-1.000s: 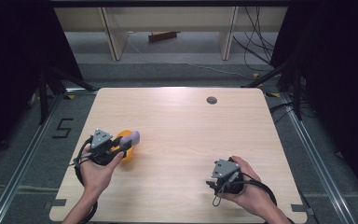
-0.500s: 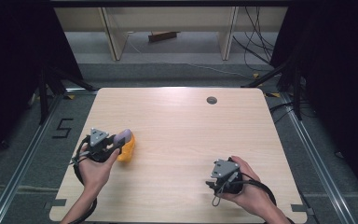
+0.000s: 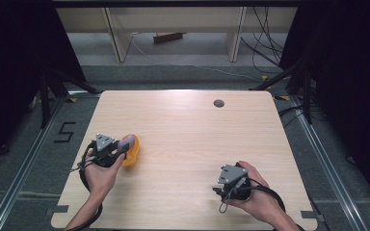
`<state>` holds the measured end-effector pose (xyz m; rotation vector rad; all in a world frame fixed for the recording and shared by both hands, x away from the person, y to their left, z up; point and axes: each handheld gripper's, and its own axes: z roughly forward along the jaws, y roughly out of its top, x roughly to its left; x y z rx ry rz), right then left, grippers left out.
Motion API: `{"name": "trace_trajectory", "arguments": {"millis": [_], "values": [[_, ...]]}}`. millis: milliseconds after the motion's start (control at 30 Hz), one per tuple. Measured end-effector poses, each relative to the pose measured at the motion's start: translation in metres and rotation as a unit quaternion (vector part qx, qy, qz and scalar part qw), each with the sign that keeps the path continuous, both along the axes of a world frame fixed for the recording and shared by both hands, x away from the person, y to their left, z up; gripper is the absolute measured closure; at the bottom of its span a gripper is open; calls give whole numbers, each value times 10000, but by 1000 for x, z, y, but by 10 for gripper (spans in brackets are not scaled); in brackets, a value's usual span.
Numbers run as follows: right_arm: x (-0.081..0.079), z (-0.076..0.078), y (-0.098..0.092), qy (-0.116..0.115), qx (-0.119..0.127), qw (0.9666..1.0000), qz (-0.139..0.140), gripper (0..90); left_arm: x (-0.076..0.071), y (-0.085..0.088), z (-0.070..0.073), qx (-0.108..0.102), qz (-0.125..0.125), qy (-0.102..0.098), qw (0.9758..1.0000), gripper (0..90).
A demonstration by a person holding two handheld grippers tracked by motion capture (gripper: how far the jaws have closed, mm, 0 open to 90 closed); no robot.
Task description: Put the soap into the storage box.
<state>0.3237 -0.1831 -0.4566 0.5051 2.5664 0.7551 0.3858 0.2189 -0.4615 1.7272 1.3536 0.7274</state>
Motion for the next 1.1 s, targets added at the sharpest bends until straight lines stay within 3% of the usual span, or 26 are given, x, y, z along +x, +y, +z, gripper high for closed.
{"name": "trace_trajectory", "arguments": {"millis": [500,700,1033,1100], "values": [[0,-1,0,8,-14,10000,-3,283,3,-7,-10,-56,-92,-82,9999,587],[0,-1,0,1,-27,10000,7,281,2,-7,-11,-25,-116,72,9999,586],[-1,-1,0,36,-38,10000,51,279,1,-6,-18,216,-210,573,9979,583],[-1,-2,0,54,-44,10000,60,278,0,-7,-17,98,-199,533,9983,557]]}}
